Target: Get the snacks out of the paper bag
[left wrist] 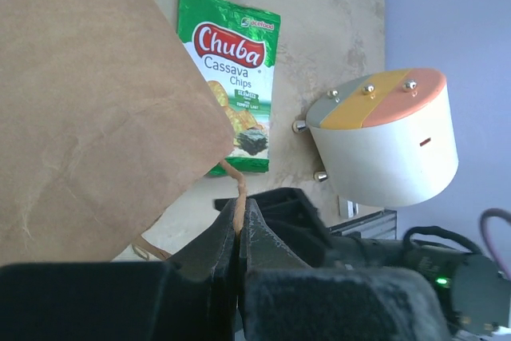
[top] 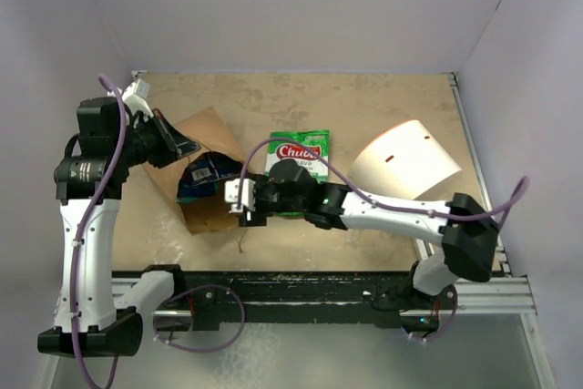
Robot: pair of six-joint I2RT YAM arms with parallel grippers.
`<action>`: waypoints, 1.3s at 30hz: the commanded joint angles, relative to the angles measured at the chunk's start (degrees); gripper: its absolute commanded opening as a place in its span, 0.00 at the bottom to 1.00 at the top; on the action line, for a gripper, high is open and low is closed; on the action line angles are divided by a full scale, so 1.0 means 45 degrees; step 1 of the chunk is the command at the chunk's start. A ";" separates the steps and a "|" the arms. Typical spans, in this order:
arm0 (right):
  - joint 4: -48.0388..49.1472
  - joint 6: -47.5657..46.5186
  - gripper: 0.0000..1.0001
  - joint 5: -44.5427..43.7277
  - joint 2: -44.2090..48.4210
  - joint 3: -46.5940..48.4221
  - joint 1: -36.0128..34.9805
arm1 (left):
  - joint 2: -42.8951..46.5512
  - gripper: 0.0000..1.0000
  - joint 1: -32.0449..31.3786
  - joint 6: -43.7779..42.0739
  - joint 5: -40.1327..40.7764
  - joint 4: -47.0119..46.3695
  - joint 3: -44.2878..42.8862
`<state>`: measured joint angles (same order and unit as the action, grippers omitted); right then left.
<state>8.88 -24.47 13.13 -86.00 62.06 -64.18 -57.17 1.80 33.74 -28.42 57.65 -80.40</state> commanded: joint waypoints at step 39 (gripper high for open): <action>0.5305 -0.6693 0.56 -0.4294 -0.9738 0.6862 0.0494 | -0.1814 0.00 0.0029 -0.0895 0.0408 0.3527 -0.3431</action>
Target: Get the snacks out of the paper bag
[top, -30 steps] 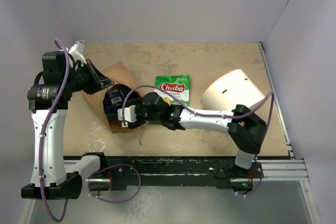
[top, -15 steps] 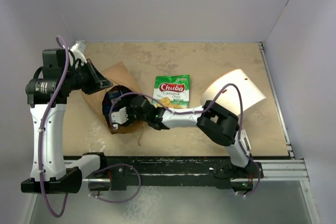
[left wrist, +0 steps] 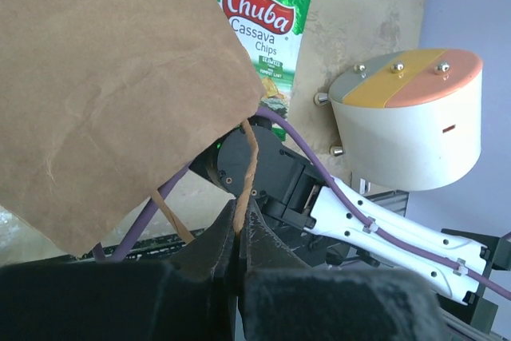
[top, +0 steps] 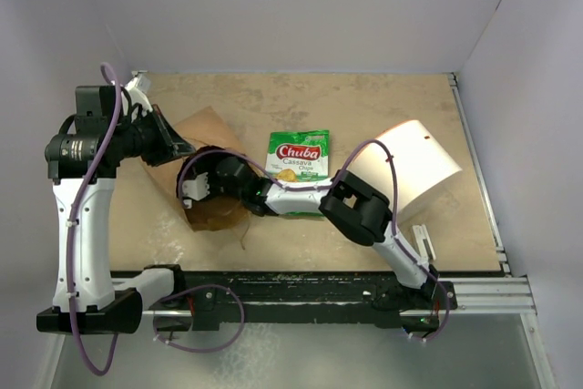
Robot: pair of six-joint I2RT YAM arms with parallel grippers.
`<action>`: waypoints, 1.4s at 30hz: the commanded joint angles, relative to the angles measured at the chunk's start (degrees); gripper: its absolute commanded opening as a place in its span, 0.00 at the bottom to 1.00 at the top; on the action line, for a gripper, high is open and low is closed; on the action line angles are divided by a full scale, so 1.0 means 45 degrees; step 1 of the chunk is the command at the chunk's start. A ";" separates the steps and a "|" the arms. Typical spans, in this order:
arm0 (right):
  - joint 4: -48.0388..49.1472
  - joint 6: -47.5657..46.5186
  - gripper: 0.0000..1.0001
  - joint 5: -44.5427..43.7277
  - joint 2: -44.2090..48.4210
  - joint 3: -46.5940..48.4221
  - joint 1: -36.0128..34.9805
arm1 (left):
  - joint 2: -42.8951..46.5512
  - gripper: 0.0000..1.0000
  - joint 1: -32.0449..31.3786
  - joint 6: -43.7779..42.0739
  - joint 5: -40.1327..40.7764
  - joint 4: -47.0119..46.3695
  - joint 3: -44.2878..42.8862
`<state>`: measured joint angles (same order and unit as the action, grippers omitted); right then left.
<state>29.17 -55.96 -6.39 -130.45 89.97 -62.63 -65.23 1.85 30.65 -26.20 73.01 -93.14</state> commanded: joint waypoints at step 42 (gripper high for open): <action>-0.5261 0.9457 0.00 0.5843 1.2034 -0.5246 0.0136 | 0.0314 0.00 0.0019 0.0804 0.1432 -0.1732 0.0256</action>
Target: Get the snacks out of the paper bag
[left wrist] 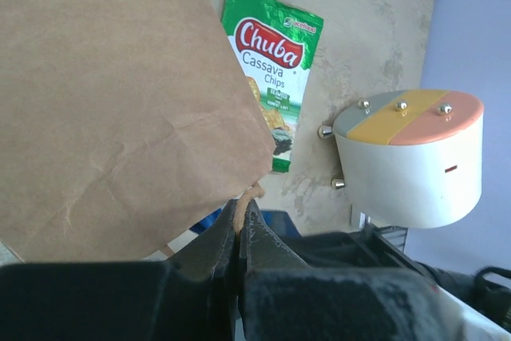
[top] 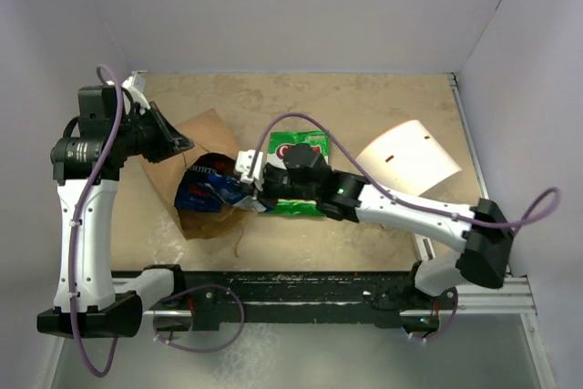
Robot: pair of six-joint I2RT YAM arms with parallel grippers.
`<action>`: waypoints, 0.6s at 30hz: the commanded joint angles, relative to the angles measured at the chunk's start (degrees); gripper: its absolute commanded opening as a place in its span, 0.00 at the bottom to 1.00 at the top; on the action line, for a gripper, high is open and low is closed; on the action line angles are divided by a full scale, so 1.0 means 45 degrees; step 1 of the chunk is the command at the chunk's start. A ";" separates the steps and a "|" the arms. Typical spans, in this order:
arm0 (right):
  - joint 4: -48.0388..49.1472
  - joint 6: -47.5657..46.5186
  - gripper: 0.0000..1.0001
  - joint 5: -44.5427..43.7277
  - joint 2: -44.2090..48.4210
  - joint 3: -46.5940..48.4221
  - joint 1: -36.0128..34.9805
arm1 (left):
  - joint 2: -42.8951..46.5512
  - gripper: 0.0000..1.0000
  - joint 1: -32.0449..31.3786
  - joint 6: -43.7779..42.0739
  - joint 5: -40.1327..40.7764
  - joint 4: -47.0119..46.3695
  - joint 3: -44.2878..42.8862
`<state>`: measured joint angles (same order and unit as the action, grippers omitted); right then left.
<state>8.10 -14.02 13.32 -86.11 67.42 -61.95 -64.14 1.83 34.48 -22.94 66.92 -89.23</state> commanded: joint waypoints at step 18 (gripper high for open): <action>0.2598 0.0138 0.00 -0.0435 0.2934 -0.1802 -0.0016 | 0.0062 0.00 0.0024 -0.0298 0.0208 -0.0063 -0.1248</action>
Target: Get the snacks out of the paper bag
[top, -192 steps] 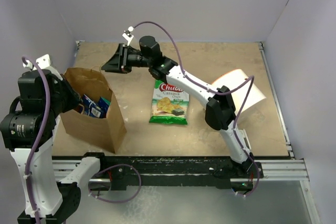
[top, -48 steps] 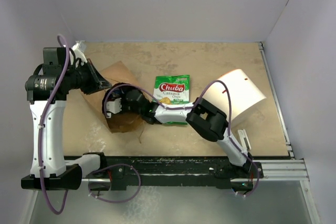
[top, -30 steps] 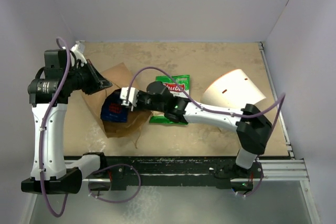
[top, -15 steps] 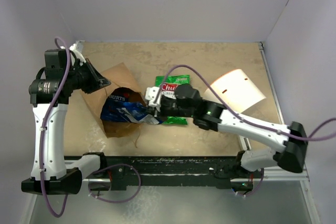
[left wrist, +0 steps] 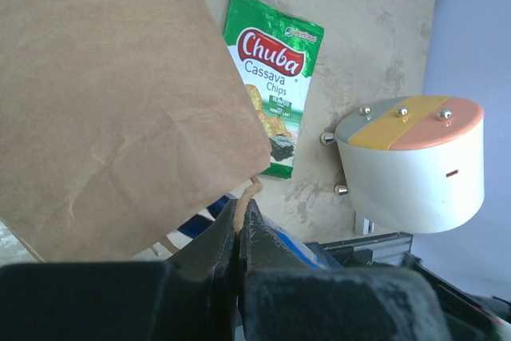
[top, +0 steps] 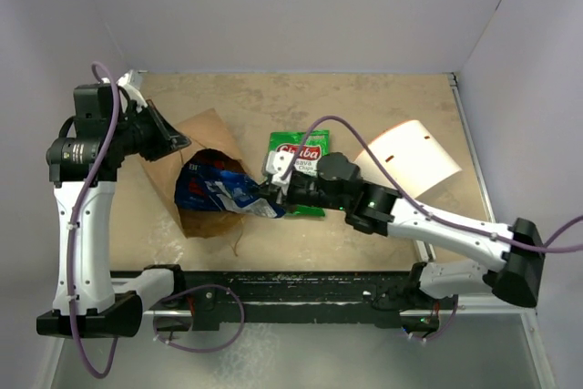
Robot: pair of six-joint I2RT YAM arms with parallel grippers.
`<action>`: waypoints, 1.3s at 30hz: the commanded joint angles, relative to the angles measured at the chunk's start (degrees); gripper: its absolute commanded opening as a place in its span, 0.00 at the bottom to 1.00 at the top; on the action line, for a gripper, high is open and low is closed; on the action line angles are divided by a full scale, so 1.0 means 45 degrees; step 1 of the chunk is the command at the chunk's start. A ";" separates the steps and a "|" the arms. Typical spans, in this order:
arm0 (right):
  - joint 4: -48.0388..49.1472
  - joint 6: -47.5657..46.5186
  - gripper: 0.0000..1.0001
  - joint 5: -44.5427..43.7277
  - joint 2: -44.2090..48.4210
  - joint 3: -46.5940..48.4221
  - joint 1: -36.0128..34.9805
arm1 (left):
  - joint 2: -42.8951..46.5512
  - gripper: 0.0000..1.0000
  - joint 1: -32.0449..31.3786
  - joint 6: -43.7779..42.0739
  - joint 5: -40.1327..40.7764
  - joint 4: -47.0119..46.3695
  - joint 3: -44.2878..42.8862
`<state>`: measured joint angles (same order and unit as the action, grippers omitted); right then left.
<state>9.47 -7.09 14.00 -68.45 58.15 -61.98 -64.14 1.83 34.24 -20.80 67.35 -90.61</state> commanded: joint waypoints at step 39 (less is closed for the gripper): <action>0.3656 -0.4658 0.67 -0.0030 -0.7064 0.2557 -0.0155 | -0.0044 0.00 0.0024 -0.0797 -0.0598 0.1049 -0.1803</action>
<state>22.65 -27.03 13.06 -99.29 68.01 -62.63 -65.54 1.85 31.66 -23.35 73.63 -97.91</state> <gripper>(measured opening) 0.688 0.009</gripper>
